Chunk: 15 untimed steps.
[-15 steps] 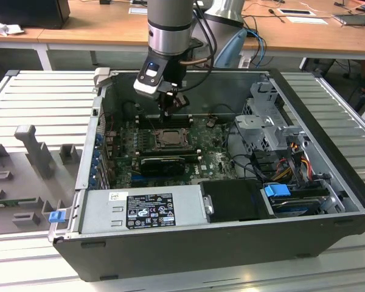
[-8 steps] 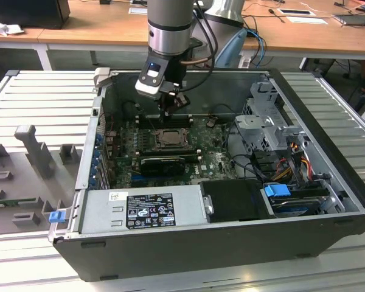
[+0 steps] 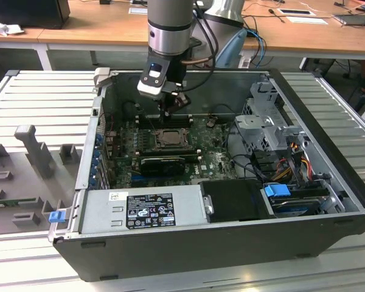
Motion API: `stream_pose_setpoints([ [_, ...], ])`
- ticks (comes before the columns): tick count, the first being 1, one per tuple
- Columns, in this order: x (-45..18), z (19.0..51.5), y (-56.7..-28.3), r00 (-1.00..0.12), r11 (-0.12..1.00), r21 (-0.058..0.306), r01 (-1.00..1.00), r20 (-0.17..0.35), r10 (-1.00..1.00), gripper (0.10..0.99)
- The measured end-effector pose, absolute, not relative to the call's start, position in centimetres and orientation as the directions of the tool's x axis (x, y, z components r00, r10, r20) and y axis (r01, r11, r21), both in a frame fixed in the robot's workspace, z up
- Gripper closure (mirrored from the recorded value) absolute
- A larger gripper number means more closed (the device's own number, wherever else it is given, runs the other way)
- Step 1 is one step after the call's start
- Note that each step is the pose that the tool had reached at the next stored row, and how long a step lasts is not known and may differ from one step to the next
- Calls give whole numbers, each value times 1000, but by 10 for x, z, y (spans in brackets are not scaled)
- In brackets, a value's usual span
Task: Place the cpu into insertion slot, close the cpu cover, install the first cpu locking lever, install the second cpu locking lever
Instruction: 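Install the first cpu locking lever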
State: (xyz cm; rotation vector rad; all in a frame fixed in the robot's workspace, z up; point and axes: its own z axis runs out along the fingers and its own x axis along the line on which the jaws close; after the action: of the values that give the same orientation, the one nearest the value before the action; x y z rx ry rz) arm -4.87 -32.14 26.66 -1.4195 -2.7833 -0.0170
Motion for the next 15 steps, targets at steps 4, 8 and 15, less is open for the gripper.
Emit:
stream_pose_setpoints([
  [4,-49,267,-322,-636,637,2,771,20,771,980],
  [8,-49,267,-322,-669,669,2,743,20,743,980],
  [15,-49,267,-322,-686,686,2,728,20,727,980],
])
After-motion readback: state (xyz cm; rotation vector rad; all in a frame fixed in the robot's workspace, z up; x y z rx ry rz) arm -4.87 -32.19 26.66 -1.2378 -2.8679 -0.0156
